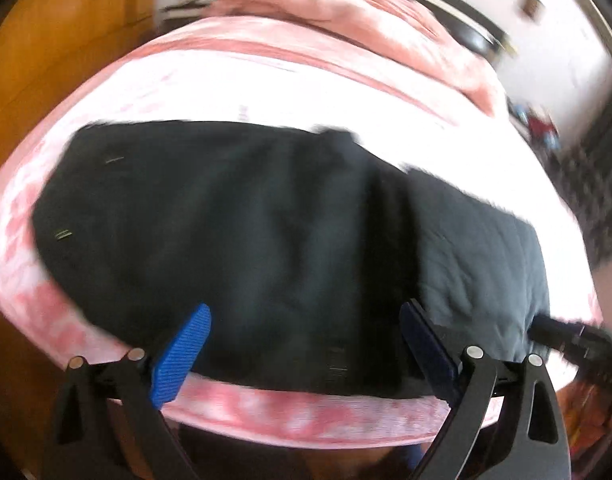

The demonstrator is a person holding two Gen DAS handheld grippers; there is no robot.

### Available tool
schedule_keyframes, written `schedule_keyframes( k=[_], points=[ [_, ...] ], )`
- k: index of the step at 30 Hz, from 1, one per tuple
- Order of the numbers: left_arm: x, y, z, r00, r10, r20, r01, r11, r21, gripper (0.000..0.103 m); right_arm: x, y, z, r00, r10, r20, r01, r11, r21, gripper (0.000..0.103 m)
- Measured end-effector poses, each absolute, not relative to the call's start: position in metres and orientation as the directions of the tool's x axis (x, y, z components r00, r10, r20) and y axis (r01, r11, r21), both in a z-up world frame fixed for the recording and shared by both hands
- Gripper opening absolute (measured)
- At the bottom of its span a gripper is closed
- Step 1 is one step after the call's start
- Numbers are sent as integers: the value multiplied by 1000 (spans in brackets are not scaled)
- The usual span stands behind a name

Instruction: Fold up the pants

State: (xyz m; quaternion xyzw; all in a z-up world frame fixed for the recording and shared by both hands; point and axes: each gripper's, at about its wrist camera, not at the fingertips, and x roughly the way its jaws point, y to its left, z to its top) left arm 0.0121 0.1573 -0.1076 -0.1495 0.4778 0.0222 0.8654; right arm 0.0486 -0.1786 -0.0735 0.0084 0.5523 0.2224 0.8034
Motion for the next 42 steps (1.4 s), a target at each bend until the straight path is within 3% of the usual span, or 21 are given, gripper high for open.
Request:
schedule_keyframes(
  k=[8, 15, 21, 30, 32, 34, 36, 39, 42],
  points=[
    [-16, 323, -115, 580, -58, -813, -496, 766, -409, 95, 53, -86, -79, 194, 425, -884, -491, 822, 287, 41],
    [-22, 406, -153, 636, -146, -758, -570, 573, -589, 94, 50, -60, -102, 169, 363, -917, -520, 822, 230, 43],
    [-4, 416, -181, 668, -219, -711, -555, 490, -673, 86, 50, -64, -106, 162, 360, -919, -505, 830, 236, 47],
    [6, 422, -201, 702, -278, -656, -524, 423, -739, 84, 55, -72, -112, 145, 360, -922, -487, 837, 250, 49],
    [4, 422, -199, 729, -289, -620, -507, 380, -773, 75, 54, -71, -113, 145, 354, -924, -491, 836, 243, 50],
    [1, 420, -198, 756, -318, -572, -467, 351, -812, 54, 54, -70, -115, 147, 350, -925, -495, 836, 237, 50],
    [3, 417, -197, 766, -329, -552, -427, 382, -820, 47, 54, -69, -116, 149, 347, -926, -498, 835, 233, 51],
    [8, 417, -204, 744, -305, -594, -468, 397, -790, 48, 54, -65, -120, 146, 341, -929, -498, 837, 228, 51],
    [15, 423, -220, 754, -319, -574, -496, 297, -816, 57, 53, -62, -122, 147, 335, -931, -503, 835, 221, 52]
  ],
)
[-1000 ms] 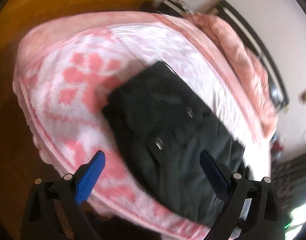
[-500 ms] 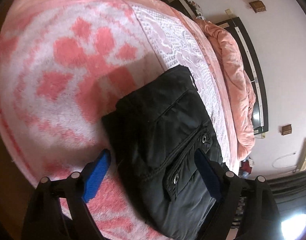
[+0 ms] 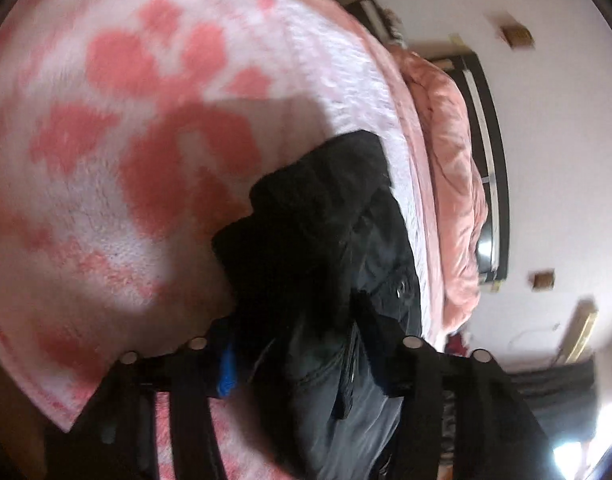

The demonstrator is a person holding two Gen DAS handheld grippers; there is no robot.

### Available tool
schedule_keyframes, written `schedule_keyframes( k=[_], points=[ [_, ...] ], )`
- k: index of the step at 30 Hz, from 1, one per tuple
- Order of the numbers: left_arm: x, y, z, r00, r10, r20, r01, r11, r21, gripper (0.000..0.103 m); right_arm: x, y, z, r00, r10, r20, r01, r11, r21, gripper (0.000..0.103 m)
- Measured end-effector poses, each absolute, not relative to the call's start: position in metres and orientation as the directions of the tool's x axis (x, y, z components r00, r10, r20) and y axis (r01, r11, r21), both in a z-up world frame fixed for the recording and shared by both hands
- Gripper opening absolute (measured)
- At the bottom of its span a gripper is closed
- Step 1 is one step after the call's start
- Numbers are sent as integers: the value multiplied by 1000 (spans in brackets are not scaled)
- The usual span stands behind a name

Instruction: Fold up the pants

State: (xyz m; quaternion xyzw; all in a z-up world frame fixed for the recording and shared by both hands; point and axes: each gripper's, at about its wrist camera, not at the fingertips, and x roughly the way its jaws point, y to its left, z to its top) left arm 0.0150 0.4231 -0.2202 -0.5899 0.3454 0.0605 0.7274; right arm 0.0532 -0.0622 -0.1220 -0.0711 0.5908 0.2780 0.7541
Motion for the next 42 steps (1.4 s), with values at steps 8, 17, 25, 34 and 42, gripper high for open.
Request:
schedule_keyframes(
  k=[8, 17, 25, 34, 42],
  points=[
    [32, 415, -209, 737, -309, -601, -519, 309, -797, 35, 54, -63, -125, 141, 347, -927, -500, 833, 235, 52],
    [27, 390, -164, 797, -265, -543, -428, 387, -817, 21, 53, -75, -123, 140, 366, -920, -484, 836, 259, 52],
    [31, 336, -85, 849, -303, -432, -221, 540, -812, 21, 43, -99, -100, 187, 426, -885, -455, 836, 306, 52],
    [43, 230, -19, 810, -409, -420, -13, 704, -710, 21, 35, -162, -64, 311, 439, -843, -379, 871, 313, 52],
    [44, 135, -10, 724, -486, -489, 104, 778, -620, 21, 34, -223, -65, 374, 412, -831, -259, 907, 333, 52]
  ],
)
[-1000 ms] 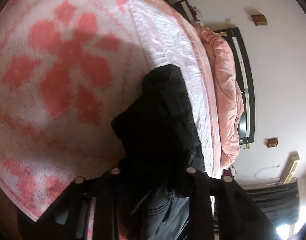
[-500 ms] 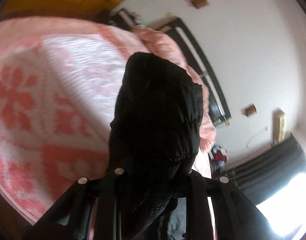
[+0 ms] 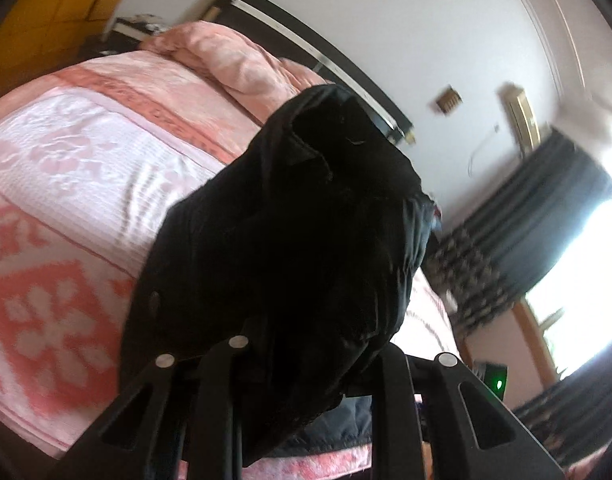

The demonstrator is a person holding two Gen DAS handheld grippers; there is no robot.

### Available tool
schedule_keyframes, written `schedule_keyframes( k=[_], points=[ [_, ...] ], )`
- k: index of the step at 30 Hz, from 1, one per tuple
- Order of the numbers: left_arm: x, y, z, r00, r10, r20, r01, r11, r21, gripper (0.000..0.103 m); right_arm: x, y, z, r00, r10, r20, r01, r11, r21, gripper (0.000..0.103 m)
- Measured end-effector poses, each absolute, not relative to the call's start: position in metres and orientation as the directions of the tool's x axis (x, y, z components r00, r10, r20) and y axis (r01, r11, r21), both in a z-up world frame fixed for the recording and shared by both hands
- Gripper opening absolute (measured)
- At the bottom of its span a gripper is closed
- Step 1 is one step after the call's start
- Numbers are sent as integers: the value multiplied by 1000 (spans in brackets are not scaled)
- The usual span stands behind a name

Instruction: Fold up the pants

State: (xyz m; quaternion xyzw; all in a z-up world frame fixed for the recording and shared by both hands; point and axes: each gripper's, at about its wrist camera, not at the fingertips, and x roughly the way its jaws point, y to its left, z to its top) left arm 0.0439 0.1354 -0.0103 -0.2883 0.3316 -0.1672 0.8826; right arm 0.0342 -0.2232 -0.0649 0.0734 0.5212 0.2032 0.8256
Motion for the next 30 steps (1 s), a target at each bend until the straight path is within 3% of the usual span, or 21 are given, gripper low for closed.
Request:
schedule_keyframes(
  k=[9, 20, 27, 30],
  points=[
    [50, 55, -30, 640, -490, -592, 158, 838, -523, 21, 24, -259, -79, 390, 373, -842, -198, 927, 319, 52],
    [61, -5, -80, 552, -386, -739, 163, 919, -358, 21, 27, -283, -105, 365, 362, -858, -142, 932, 333, 52],
    [56, -33, -110, 506, -308, -805, 197, 951, -240, 31, 27, -281, -116, 349, 359, -865, -143, 933, 330, 53],
    [54, -36, -115, 513, -311, -800, 192, 950, -246, 42, 25, -277, -119, 349, 347, -871, -153, 938, 312, 53]
  ],
)
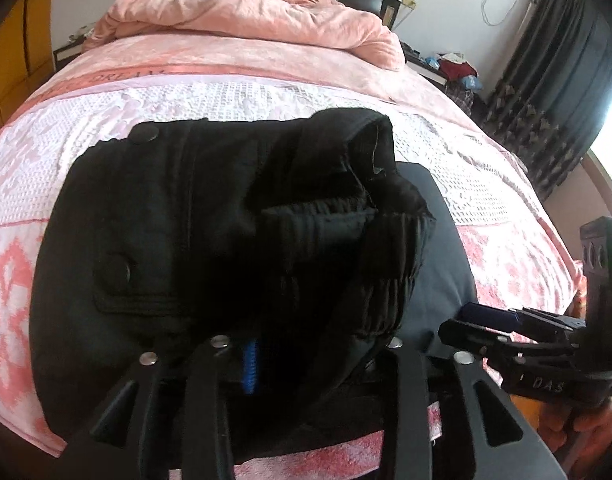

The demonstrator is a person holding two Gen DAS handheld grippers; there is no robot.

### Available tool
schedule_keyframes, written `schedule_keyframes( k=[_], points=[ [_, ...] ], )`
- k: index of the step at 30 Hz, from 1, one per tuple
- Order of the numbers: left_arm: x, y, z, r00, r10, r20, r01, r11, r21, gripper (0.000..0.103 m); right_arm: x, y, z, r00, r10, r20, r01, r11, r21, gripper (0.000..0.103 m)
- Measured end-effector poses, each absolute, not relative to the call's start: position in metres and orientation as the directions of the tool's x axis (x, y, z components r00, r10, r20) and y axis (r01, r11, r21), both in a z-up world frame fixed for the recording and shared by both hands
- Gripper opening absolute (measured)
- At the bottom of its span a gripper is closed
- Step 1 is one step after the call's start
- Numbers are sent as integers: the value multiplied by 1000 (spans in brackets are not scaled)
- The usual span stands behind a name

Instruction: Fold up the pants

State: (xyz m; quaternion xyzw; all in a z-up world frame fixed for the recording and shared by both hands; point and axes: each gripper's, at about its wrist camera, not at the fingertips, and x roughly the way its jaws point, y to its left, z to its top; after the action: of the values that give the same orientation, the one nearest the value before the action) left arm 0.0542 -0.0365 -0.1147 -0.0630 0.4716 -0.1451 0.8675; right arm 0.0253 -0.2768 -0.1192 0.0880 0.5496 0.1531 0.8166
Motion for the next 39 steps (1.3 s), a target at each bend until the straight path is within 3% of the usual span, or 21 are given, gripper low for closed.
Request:
schedule_keyframes(
  k=[3, 6, 11, 13, 17, 22, 29, 39],
  points=[
    [54, -39, -114, 502, -335, -798, 203, 942, -268, 58, 24, -272, -121, 349, 333, -876, -167, 942, 292, 56],
    [53, -38, -107, 477, -356, -804, 212, 934, -289, 62, 23, -266, -120, 346, 325, -880, -170, 944, 282, 56],
    [37, -11, -80, 445, -491, -749, 212, 871, -444, 70, 27, -268, -117, 337, 345, -876, -152, 938, 311, 59],
    [34, 4, -69, 477, -485, -733, 194, 871, -451, 77, 28, -270, -114, 333, 355, -873, -145, 935, 325, 62],
    [41, 34, -68, 550, -293, -782, 92, 952, -292, 79, 31, -269, -104, 338, 363, -868, -137, 932, 336, 67],
    [59, 65, -94, 519, -185, -835, -24, 973, -231, 79, 37, -258, -81, 344, 407, -846, -170, 913, 371, 79],
    [66, 74, -108, 495, -177, -851, -26, 975, -219, 81, 61, -221, -72, 302, 395, -868, -217, 915, 340, 86],
    [63, 83, -113, 503, -202, -840, -13, 970, -242, 87, 76, -189, -109, 227, 313, -922, -202, 942, 269, 91]
  ],
)
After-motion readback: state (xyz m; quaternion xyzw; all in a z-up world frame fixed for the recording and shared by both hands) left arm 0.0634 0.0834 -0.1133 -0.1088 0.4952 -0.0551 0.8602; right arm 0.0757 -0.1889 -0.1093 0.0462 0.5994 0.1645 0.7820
